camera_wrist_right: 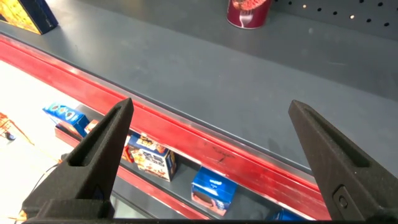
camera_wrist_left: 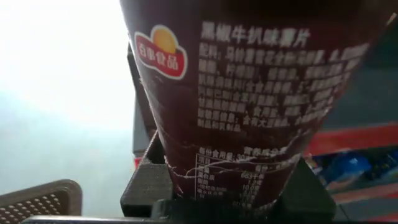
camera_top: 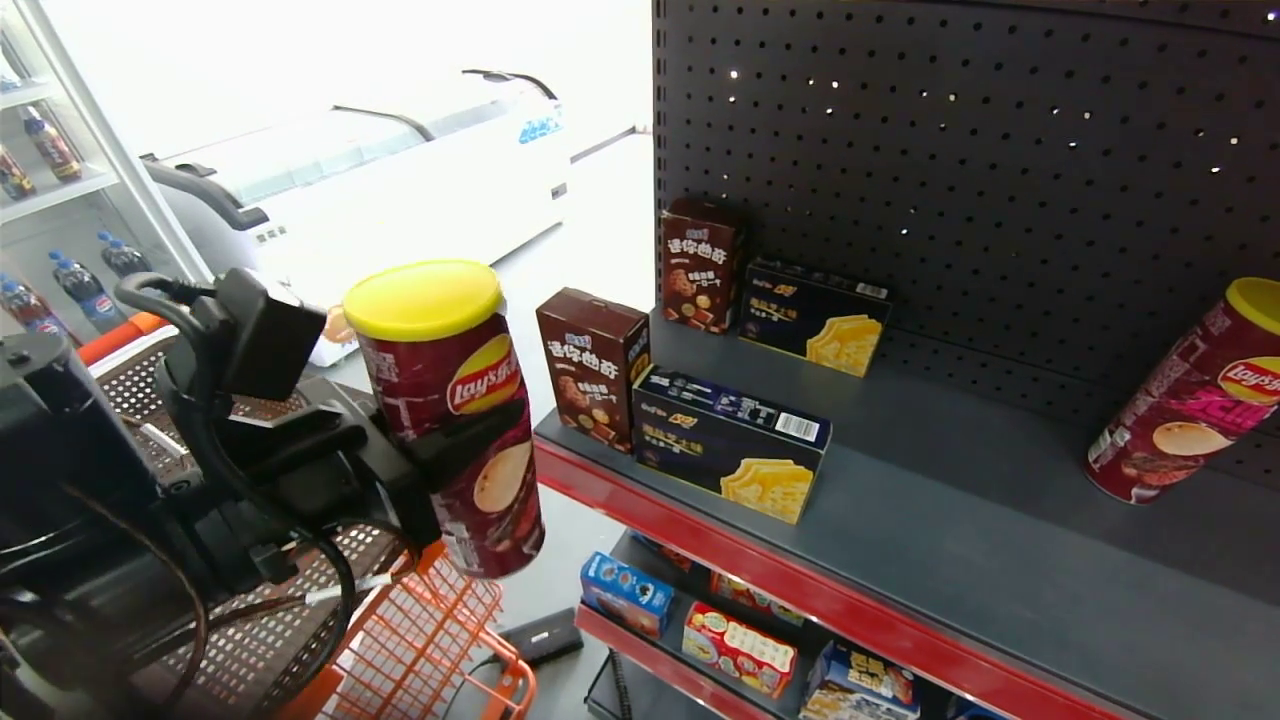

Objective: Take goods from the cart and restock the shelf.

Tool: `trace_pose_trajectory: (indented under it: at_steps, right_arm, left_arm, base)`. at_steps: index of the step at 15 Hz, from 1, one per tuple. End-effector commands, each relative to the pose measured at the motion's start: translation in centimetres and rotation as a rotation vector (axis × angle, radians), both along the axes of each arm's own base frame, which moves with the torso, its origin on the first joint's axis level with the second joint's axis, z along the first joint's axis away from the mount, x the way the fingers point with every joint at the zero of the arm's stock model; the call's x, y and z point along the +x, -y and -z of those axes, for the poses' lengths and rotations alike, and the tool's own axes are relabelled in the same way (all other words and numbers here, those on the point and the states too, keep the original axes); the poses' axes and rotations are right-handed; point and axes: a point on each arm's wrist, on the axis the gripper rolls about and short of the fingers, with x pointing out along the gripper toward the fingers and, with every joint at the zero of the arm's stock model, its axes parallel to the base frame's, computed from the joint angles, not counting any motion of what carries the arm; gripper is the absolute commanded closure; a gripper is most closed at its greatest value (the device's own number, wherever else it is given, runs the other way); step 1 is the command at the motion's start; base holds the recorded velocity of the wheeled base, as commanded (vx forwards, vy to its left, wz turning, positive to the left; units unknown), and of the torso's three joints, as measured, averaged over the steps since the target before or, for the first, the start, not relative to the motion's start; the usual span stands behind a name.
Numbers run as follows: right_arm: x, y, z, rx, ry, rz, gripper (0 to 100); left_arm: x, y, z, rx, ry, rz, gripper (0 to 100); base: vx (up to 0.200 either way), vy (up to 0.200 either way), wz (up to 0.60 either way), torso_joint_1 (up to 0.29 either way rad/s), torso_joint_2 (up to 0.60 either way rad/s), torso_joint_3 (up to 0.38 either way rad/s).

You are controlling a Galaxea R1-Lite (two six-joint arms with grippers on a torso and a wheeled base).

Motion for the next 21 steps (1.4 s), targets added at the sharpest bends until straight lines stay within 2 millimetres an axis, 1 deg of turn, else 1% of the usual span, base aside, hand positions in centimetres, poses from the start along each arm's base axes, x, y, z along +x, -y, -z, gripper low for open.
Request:
trace_pose_trajectory:
  at_steps: [1, 4, 7, 9, 12, 16, 21]
  right_arm:
    - [0.0, 0.0, 0.0, 0.000, -0.001, -0.001, 0]
    - [0.0, 0.0, 0.0, 0.000, -0.001, 0.000, 0]
    - [0.0, 0.0, 0.0, 0.000, -0.001, 0.000, 0]
    - [0.0, 0.0, 0.0, 0.000, -0.001, 0.000, 0]
    - [0.0, 0.0, 0.0, 0.000, -0.001, 0.000, 0]
    - [0.0, 0.0, 0.0, -0.003, -0.001, -0.003, 0]
    - [0.0, 0.0, 0.0, -0.003, -0.001, -0.004, 0]
  left_arm:
    - [-2.0, 0.0, -1.1, -0.014, 0.022, 0.041, 100]
    - [-2.8, 1.0, -0.7, -0.008, 0.014, 0.112, 100]
    - [-3.0, 1.5, -0.6, -0.002, 0.003, 0.136, 100]
    - [-3.7, 2.3, -0.2, 0.004, -0.010, 0.211, 100]
    - [-4.1, 2.3, 0.1, -0.005, -0.038, 0.261, 100]
    - [-4.5, 2.2, -0.3, -0.041, -0.052, 0.271, 100]
    - [-4.2, 2.2, -0.5, -0.043, -0.046, 0.286, 100]
  base:
    - [0.000, 0.000, 0.00, 0.000, 0.00, 0.000]
    - [0.000, 0.000, 0.00, 0.000, 0.00, 0.000]
    - [0.000, 0.000, 0.00, 0.000, 0.00, 0.000]
    - [0.000, 0.000, 0.00, 0.000, 0.00, 0.000]
    - [0.000, 0.000, 0.00, 0.000, 0.00, 0.000]
    - [0.000, 0.000, 0.00, 0.000, 0.00, 0.000]
    - [0.000, 0.000, 0.00, 0.000, 0.00, 0.000]
